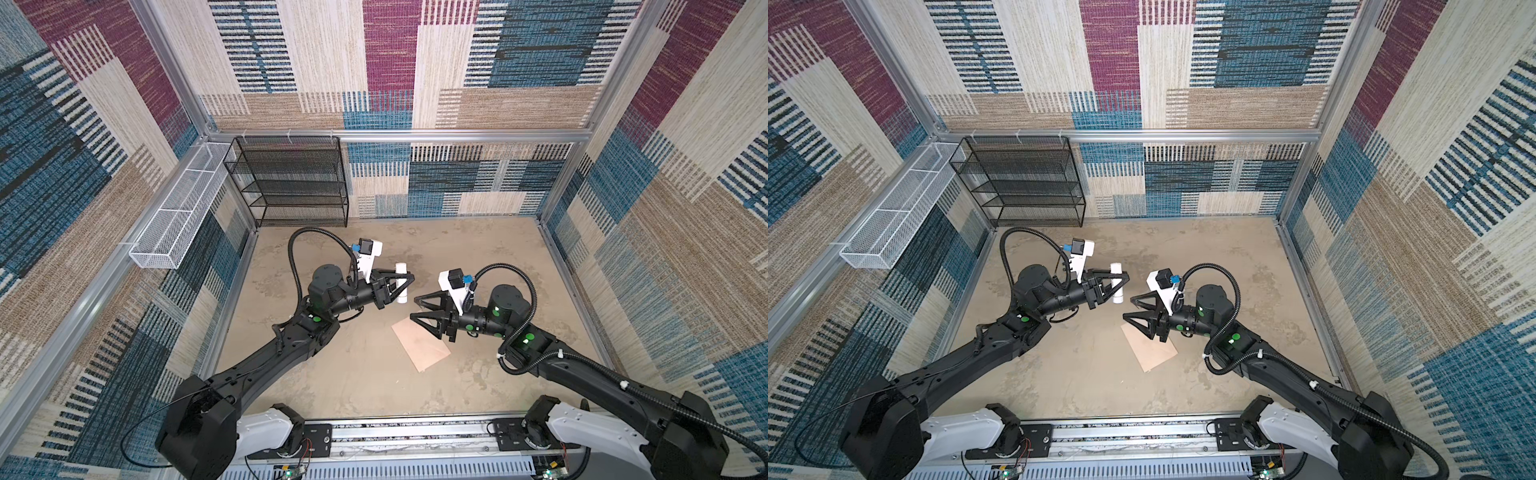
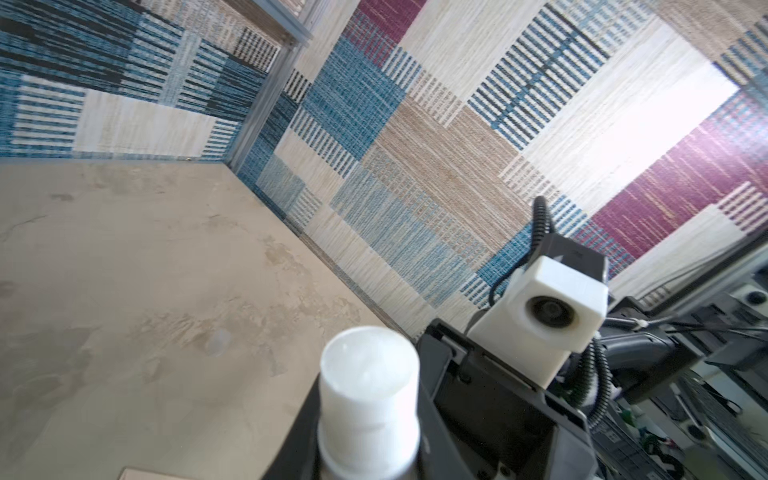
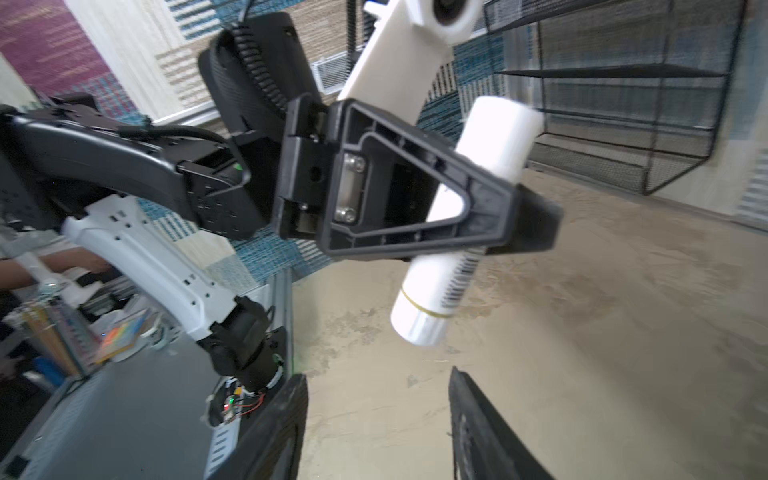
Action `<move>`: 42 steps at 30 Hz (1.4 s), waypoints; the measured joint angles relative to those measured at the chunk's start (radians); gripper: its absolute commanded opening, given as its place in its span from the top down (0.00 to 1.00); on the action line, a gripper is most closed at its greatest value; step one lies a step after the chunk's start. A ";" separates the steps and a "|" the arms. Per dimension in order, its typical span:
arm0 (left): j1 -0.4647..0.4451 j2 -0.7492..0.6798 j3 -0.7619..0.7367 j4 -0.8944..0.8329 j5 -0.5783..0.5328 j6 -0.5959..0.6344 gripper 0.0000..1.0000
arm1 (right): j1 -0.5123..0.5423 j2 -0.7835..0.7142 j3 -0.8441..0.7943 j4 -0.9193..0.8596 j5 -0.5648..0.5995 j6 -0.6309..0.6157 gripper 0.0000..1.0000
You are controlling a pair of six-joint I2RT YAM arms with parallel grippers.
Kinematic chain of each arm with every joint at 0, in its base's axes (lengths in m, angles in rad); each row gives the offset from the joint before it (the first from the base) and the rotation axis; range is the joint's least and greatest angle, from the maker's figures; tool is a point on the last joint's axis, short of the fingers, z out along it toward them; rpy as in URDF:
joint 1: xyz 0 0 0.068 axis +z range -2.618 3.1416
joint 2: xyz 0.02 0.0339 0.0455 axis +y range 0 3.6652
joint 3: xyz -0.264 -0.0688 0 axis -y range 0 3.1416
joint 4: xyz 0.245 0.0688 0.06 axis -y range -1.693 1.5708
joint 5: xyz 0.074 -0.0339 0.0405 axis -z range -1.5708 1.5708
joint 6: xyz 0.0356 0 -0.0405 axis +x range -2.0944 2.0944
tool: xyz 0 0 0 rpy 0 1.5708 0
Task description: Place the letter into the envelope and seal it
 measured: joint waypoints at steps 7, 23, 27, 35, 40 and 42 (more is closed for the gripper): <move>0.001 0.044 -0.013 0.167 0.065 -0.052 1.00 | -0.020 0.050 -0.005 0.169 -0.116 0.095 0.45; -0.013 0.037 -0.007 0.206 0.081 -0.057 1.00 | -0.086 0.050 -0.035 0.231 -0.117 0.170 0.42; -0.018 0.039 0.000 0.212 0.093 -0.059 1.00 | -0.098 0.045 -0.037 0.204 -0.108 0.170 0.42; -0.050 0.084 0.026 0.220 0.096 -0.074 1.00 | -0.098 0.092 -0.027 0.234 -0.144 0.199 0.48; -0.060 0.098 0.032 0.233 0.096 -0.086 1.00 | -0.098 0.109 -0.024 0.274 -0.181 0.220 0.55; -0.063 0.100 0.033 0.244 0.096 -0.086 1.00 | -0.098 0.108 -0.025 0.293 -0.188 0.226 0.59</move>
